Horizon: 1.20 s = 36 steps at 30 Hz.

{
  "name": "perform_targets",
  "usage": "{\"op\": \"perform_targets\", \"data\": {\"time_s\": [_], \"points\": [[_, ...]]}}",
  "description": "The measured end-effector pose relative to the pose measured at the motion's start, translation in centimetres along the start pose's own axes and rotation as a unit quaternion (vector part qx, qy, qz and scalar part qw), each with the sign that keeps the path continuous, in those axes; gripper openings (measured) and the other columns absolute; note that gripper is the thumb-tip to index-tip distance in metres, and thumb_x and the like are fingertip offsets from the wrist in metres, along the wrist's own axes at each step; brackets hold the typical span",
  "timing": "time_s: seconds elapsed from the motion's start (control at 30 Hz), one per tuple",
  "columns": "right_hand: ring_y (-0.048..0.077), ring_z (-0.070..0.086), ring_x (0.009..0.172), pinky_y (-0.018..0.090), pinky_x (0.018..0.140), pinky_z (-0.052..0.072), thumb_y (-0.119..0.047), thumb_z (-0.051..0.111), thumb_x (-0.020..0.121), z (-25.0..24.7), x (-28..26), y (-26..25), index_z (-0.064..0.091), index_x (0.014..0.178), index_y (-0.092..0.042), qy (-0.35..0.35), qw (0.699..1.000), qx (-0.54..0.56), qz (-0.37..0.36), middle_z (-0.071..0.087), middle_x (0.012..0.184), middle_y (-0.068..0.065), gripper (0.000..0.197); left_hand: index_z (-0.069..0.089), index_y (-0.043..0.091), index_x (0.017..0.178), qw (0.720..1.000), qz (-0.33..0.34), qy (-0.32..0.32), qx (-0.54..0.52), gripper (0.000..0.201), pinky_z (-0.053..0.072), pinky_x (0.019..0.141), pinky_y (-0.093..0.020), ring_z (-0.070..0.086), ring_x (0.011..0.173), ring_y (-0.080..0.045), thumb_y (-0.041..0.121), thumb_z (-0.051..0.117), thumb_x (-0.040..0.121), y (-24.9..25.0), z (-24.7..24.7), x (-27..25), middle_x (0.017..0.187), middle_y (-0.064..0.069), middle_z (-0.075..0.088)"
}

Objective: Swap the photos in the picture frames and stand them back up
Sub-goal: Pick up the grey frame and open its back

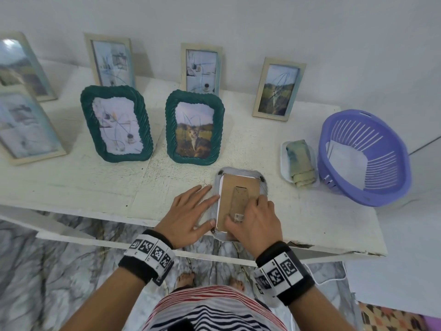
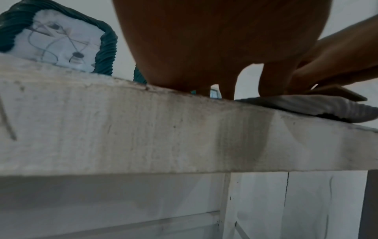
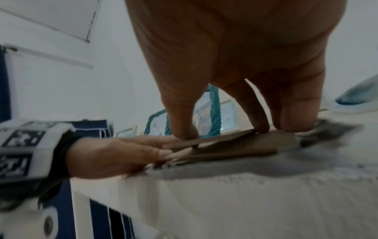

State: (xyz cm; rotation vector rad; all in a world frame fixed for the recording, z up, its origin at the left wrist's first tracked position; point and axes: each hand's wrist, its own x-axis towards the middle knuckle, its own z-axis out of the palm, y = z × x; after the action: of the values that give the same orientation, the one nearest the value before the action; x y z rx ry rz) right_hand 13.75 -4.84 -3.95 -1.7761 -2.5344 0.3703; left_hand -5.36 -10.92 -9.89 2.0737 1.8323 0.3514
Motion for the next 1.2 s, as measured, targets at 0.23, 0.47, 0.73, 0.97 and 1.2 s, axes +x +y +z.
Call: {"op": "perform_targets", "data": {"time_s": [0.23, 0.47, 0.73, 0.97, 1.2], "points": [[0.023, 0.048, 0.093, 0.033, 0.077, 0.045, -0.055, 0.067, 0.07, -0.9, 0.3, 2.3, 0.049, 0.095, -0.013, -0.024, 0.972, 0.226, 0.064, 0.043, 0.098, 0.0, 0.052, 0.023, 0.035, 0.153, 1.0, 0.006, 0.008, 0.029, 0.068, 0.015, 0.115, -0.036, 0.005, 0.149, -0.014, 0.067, 0.022, 0.093, -0.2, -0.2, 0.0, 0.163, 0.006, 0.014], [0.011, 0.058, 0.092, 0.023, 0.072, 0.049, -0.045, 0.072, 0.076, -3.0, -1.2, 5.6, 0.051, 0.105, -0.018, 0.024, 0.941, 0.327, 0.081, 0.056, 0.107, -0.003, 0.045, 0.024, 0.037, 0.152, 1.0, 0.01, 0.019, 0.001, 0.067, 0.013, 0.114, -0.035, 0.005, 0.149, -0.013, 0.069, 0.023, 0.093, -0.4, 0.3, -0.1, 0.162, 0.005, 0.015], [0.028, 0.043, 0.1, 0.036, 0.087, 0.04, -0.049, 0.07, 0.074, -2.1, -2.5, 11.3, 0.049, 0.099, -0.012, -0.023, 0.987, 0.092, 0.127, 0.038, 0.103, 0.002, 0.049, 0.015, 0.042, 0.153, 1.0, 0.006, 0.014, 0.001, 0.067, 0.002, 0.114, -0.026, -0.003, 0.149, -0.008, 0.07, 0.019, 0.092, -0.4, 0.4, -0.1, 0.163, 0.011, 0.005], [0.026, 0.036, 0.091, 0.039, 0.083, 0.042, -0.052, 0.064, 0.078, -1.3, -2.3, 10.5, 0.053, 0.105, -0.009, 0.031, 0.995, -0.002, 0.098, 0.046, 0.109, 0.013, 0.052, 0.017, 0.041, 0.153, 1.0, 0.005, 0.017, 0.006, 0.067, 0.004, 0.114, -0.028, -0.001, 0.149, -0.01, 0.07, 0.019, 0.093, -0.3, 0.5, -0.1, 0.163, 0.01, 0.007], [0.024, 0.053, 0.094, 0.034, 0.071, 0.05, -0.049, 0.057, 0.08, -0.9, -0.6, 4.8, 0.065, 0.104, -0.017, 0.034, 0.978, 0.041, -0.203, 0.057, 0.109, 0.006, 0.041, 0.02, 0.039, 0.153, 1.0, 0.002, 0.021, 0.0, 0.067, 0.009, 0.114, -0.031, 0.001, 0.149, -0.01, 0.069, 0.022, 0.093, -0.1, 0.3, -0.2, 0.162, 0.008, 0.011]]}}
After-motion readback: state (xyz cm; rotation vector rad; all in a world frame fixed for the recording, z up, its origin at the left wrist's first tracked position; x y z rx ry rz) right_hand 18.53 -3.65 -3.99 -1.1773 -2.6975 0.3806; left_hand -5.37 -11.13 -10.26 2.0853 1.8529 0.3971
